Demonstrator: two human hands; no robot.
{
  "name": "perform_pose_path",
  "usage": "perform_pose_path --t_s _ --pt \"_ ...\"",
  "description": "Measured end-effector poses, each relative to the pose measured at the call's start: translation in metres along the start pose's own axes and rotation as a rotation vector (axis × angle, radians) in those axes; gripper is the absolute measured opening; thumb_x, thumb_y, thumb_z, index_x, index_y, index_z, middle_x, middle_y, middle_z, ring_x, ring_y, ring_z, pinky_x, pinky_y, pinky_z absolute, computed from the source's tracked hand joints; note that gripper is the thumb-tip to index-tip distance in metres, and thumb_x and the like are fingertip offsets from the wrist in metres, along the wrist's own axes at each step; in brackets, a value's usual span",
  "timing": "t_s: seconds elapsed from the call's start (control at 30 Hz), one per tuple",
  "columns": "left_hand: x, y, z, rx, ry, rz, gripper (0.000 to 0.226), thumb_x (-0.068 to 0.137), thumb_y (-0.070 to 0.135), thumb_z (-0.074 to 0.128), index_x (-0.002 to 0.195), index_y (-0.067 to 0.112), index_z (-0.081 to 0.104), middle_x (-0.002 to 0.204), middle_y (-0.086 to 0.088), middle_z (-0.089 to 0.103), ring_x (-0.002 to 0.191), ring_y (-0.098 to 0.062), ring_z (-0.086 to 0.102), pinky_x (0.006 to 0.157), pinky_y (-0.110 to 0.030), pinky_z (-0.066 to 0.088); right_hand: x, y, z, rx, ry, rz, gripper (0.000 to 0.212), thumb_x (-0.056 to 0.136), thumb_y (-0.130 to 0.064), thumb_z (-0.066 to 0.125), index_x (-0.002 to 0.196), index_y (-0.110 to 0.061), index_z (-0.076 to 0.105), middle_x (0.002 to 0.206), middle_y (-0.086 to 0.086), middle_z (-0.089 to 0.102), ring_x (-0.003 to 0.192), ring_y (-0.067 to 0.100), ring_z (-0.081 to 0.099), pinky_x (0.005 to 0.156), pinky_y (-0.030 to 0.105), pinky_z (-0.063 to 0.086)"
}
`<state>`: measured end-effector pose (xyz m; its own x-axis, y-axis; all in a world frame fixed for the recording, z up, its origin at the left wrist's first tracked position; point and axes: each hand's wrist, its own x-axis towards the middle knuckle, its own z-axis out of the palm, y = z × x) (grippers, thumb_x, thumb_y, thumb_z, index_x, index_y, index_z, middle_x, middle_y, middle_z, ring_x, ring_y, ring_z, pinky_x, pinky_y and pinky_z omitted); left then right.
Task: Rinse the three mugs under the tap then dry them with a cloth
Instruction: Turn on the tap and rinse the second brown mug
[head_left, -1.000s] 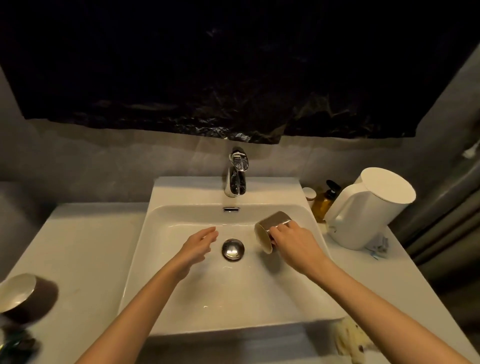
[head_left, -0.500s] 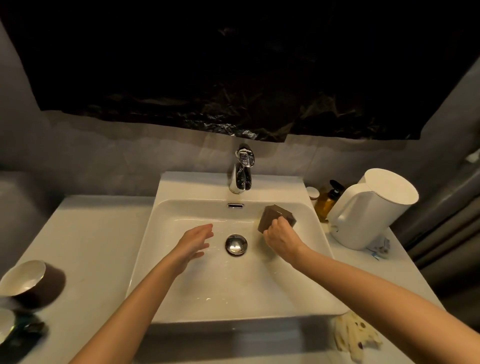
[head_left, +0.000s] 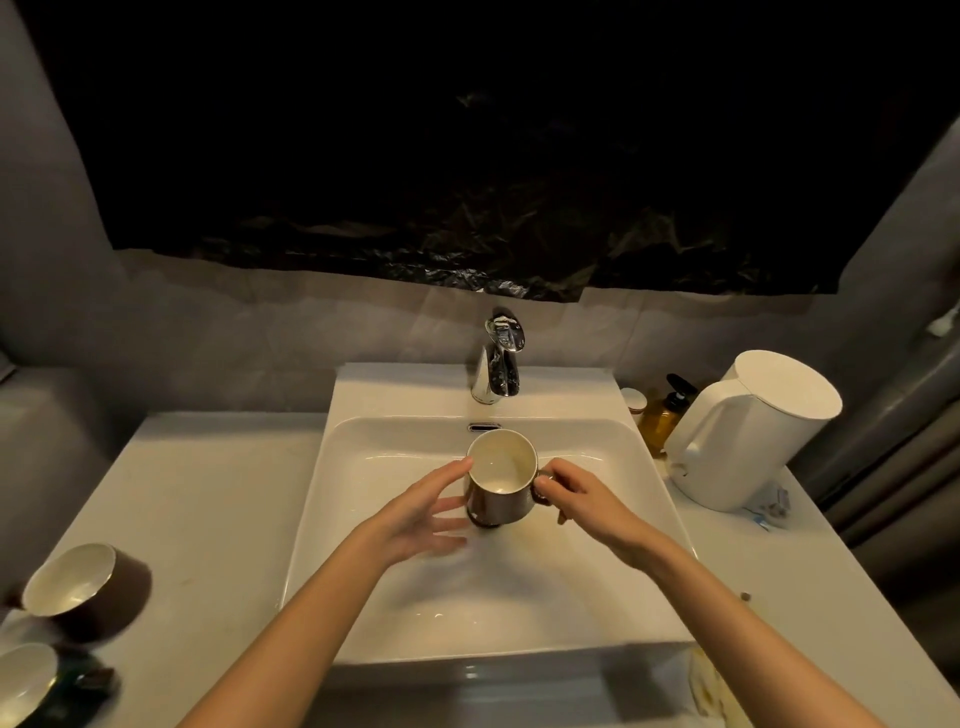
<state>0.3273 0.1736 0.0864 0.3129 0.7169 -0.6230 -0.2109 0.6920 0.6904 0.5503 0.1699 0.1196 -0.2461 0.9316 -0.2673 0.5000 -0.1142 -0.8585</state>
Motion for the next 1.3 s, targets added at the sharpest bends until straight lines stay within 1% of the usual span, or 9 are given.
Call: perform_pose_path --t_s 0.17,0.27,0.37,0.47,0.57,0.63,0.83,1.13,1.3 --pt "0.009 0.003 0.010 -0.378 -0.055 0.031 0.058 0.067 0.028 0.077 0.117 0.012 0.053 0.114 -0.018 0.057 0.104 -0.045 0.062 0.084 -0.056 0.053 0.002 0.003 0.017 0.158 0.011 0.028 0.024 0.099 -0.027 0.048 0.100 -0.004 0.057 0.087 -0.001 0.060 0.073 0.003 0.052 0.069 0.022 0.047" --pt "0.016 0.006 0.011 -0.301 0.015 0.054 0.054 0.064 0.028 0.075 0.111 0.010 0.053 0.110 -0.016 0.057 0.108 -0.042 0.060 0.092 -0.058 0.048 0.007 0.001 0.011 -0.066 -0.015 0.015 0.020 0.099 -0.032 0.048 0.098 -0.015 0.060 0.093 -0.005 0.064 0.075 0.002 0.057 0.075 0.025 0.051" --pt "0.026 0.010 0.009 -0.205 0.074 0.078 0.036 0.077 0.029 0.072 0.107 0.016 0.056 0.127 -0.016 0.052 0.117 -0.038 0.054 0.083 -0.052 0.055 0.023 -0.014 -0.008 -0.488 0.257 -0.102 0.026 0.096 -0.037 0.051 0.116 -0.023 0.059 0.118 -0.007 0.061 0.095 0.004 0.057 0.088 0.029 0.050" --pt "0.035 0.013 0.006 -0.189 0.099 0.068 0.035 0.077 0.031 0.073 0.106 0.019 0.057 0.132 -0.018 0.050 0.118 -0.037 0.054 0.082 -0.050 0.056 0.048 -0.045 -0.027 -0.554 0.491 -0.336 0.043 0.097 -0.032 0.051 0.139 -0.026 0.044 0.143 -0.006 0.046 0.125 0.010 0.047 0.104 0.028 0.042" --pt "0.043 0.020 0.007 -0.228 0.072 0.058 0.054 0.065 0.034 0.080 0.111 0.020 0.057 0.133 -0.019 0.049 0.117 -0.039 0.055 0.079 -0.052 0.056 0.080 -0.076 -0.036 -0.641 0.467 -0.482 0.055 0.097 -0.027 0.053 0.148 -0.026 0.033 0.154 -0.007 0.031 0.141 0.009 0.029 0.109 0.021 0.024" --pt "0.046 0.026 0.009 -0.230 0.063 0.069 0.056 0.063 0.036 0.081 0.111 0.020 0.056 0.133 -0.019 0.048 0.117 -0.039 0.055 0.082 -0.053 0.055 0.101 -0.084 -0.037 -0.735 0.421 -0.527 0.056 0.096 -0.026 0.056 0.147 -0.022 0.034 0.154 -0.003 0.033 0.143 0.014 0.028 0.112 0.027 0.027" --pt "0.054 0.041 0.012 -0.175 0.032 0.107 0.055 0.062 0.040 0.078 0.109 0.023 0.056 0.133 -0.018 0.049 0.119 -0.038 0.053 0.076 -0.049 0.058 0.121 -0.074 -0.037 -1.015 0.366 -0.565 0.073 0.076 0.005 0.072 0.141 -0.010 0.044 0.144 0.009 0.047 0.130 0.026 0.049 0.085 0.043 0.057" --pt "0.053 0.049 0.012 -0.055 0.059 0.126 0.025 0.081 0.033 0.069 0.103 0.023 0.062 0.124 -0.016 0.056 0.116 -0.035 0.056 0.080 -0.048 0.057 0.127 -0.098 -0.044 -0.986 0.381 -0.568 0.048 0.094 -0.003 0.051 0.140 -0.012 0.041 0.143 0.007 0.046 0.123 0.030 0.053 0.090 0.043 0.050" --pt "0.052 0.049 0.009 0.019 0.117 0.173 0.028 0.081 0.033 0.070 0.106 0.021 0.067 0.118 -0.010 0.057 0.116 -0.027 0.052 0.082 -0.053 0.056 0.111 -0.080 -0.036 -0.600 0.487 -0.617 0.049 0.097 -0.018 0.053 0.144 -0.016 0.040 0.146 -0.003 0.044 0.139 0.011 0.034 0.109 0.025 0.032"
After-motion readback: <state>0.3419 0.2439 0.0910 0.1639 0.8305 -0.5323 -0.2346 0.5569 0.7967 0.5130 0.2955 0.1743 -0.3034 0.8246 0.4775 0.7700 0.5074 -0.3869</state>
